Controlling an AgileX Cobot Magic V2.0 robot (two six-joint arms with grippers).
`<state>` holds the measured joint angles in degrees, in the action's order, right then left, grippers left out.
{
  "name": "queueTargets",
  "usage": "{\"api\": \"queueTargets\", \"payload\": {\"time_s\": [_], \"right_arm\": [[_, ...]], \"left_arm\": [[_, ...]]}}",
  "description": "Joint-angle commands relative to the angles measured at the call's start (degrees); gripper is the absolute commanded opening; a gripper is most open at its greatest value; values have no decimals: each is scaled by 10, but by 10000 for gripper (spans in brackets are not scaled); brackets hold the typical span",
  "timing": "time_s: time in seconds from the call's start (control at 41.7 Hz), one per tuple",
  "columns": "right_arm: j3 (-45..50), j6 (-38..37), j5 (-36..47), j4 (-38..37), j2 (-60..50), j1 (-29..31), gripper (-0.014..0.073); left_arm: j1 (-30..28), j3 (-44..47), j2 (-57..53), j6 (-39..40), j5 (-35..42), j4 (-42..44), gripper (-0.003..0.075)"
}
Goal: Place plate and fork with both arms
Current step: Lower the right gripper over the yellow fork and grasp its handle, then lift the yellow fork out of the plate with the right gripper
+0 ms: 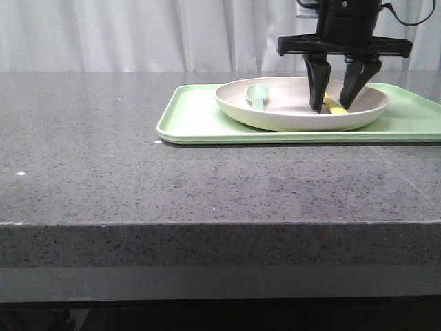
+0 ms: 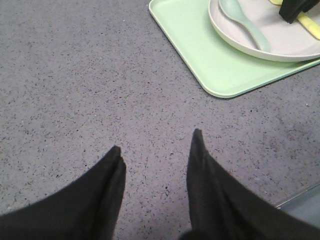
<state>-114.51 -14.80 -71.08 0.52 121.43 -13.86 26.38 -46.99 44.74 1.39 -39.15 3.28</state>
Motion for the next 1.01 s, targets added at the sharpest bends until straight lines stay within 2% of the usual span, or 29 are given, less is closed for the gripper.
{"api": "queueTargets", "payload": {"time_s": [0.0, 0.096, 0.24, 0.527, 0.839, 0.983], "right_arm": [[-17, 0, -24, -10, -28, 6, 232], [-17, 0, -24, -10, -28, 6, 163], [-18, 0, -28, -10, -28, 6, 128], [-20, 0, -35, -10, -45, 6, 128], [-69, 22, -55, -11, -76, 6, 128], [-70, 36, -55, -11, -103, 26, 128]], "left_arm": [[6, -17, -3, 0, 43, 1, 295], [6, -17, -3, 0, 43, 1, 295], [6, -17, -3, 0, 43, 1, 295], [6, -17, -3, 0, 43, 1, 295], [6, -17, -3, 0, 43, 1, 295], [6, -17, -3, 0, 43, 1, 295]]}}
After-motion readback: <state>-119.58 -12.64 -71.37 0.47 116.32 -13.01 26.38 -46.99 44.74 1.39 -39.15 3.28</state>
